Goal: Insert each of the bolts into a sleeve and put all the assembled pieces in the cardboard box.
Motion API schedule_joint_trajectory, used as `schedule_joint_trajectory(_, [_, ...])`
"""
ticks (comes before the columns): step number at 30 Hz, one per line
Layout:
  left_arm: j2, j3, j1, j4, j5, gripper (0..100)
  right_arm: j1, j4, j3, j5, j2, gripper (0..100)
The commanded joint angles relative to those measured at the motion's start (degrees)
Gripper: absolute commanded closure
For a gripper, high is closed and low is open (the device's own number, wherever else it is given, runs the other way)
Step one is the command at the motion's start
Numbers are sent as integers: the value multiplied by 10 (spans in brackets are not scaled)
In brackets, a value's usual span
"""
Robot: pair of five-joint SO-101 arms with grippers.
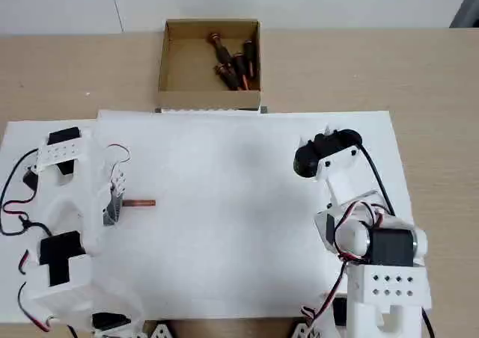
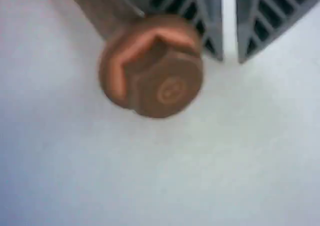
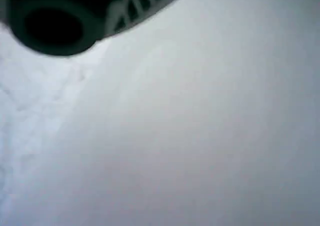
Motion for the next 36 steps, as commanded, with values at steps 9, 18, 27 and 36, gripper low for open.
schedule_joint_trajectory(9, [-8, -104, 13, 40, 1, 994, 3, -7, -4, -4, -4, 995])
schedule_joint_trajectory(18, [-8, -182, 86, 143, 1, 994, 3, -7, -4, -4, -4, 995])
schedule_joint_trajectory(27, [-3, -182, 86, 139, 1, 870, 3, -7, -4, -4, -4, 995])
schedule_joint_trajectory(36, [-3, -180, 82, 112, 1, 840, 3, -7, -4, -4, -4, 995])
